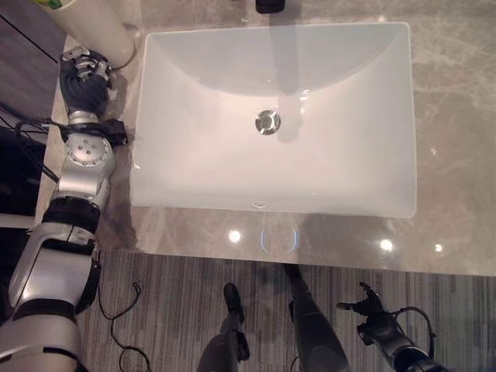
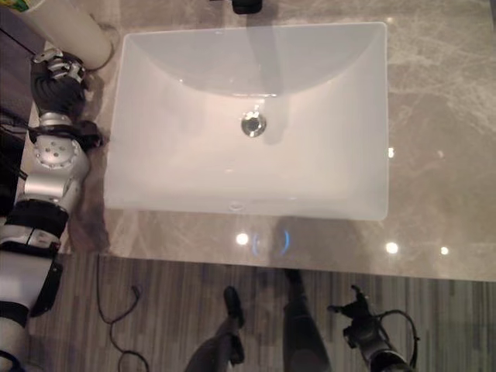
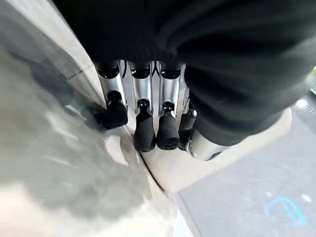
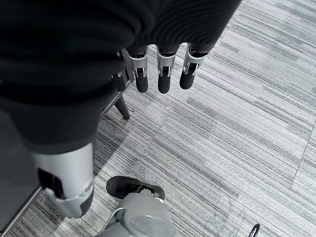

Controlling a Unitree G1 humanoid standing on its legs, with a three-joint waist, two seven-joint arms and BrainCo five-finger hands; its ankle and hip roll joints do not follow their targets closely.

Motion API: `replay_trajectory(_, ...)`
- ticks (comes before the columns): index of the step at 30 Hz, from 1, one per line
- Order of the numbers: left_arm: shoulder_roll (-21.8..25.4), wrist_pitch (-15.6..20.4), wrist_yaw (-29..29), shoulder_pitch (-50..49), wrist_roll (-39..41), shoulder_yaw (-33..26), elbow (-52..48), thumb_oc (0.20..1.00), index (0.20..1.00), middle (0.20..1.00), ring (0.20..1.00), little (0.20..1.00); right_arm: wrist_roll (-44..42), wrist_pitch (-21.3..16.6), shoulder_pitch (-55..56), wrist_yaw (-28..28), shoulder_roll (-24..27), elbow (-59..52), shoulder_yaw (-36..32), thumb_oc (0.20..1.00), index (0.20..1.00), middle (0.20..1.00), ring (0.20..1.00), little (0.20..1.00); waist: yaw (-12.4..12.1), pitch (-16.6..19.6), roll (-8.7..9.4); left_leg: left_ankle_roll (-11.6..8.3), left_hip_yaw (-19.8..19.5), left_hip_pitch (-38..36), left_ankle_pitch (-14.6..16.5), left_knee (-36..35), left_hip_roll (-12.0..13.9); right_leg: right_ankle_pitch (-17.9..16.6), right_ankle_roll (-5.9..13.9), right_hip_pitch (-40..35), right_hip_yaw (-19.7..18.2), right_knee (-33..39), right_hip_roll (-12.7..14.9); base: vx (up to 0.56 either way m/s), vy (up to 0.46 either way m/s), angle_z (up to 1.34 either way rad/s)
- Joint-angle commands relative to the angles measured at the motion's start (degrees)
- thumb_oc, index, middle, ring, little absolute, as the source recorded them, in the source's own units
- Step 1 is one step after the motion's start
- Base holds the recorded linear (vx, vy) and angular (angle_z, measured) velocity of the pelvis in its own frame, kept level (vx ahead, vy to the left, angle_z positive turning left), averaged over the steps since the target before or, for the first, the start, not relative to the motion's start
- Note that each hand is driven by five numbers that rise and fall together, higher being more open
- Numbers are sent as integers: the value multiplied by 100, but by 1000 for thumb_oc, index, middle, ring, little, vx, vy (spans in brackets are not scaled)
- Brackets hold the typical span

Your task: Put brush and paste in cup on sink, flatten towel.

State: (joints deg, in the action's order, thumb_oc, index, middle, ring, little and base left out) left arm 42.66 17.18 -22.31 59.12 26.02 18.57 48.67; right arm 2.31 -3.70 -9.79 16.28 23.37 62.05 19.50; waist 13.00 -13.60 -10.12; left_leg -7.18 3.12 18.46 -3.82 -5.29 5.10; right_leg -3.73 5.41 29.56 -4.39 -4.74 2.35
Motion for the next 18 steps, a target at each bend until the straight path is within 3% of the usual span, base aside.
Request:
replay_trajectory(1, 218, -46, -70, 190, 8, 2, 408, 200, 200, 200, 200, 200, -164, -69, 57, 145, 105, -70, 144, 1000, 1000, 1000, 1000, 1000, 176, -14, 49, -124, 177, -1266, 111, 29, -321, -657, 92, 351, 14, 105, 74, 27, -31, -2)
replay_trajectory(12, 638, -226, 77, 1132, 104, 409, 1425, 200, 200, 200, 200, 200, -241, -191, 97, 177, 175, -267, 272, 1000, 1000, 1000, 1000, 1000, 307, 7, -18, -275, 265, -1059, -151, 29, -163, -532, 9, 674, 77, -83, -117, 19, -38, -3)
replay_trajectory(18, 570, -35, 130, 775, 446, 201, 1006, 200, 200, 200, 200, 200, -258, -179, 135, 177, 97, -276, 316, 1000, 1000, 1000, 1000, 1000, 257, 15, -42, -307, 278, -1033, -212, 29, -112, -433, -28, 777, 146, -215, -168, 10, -29, 0)
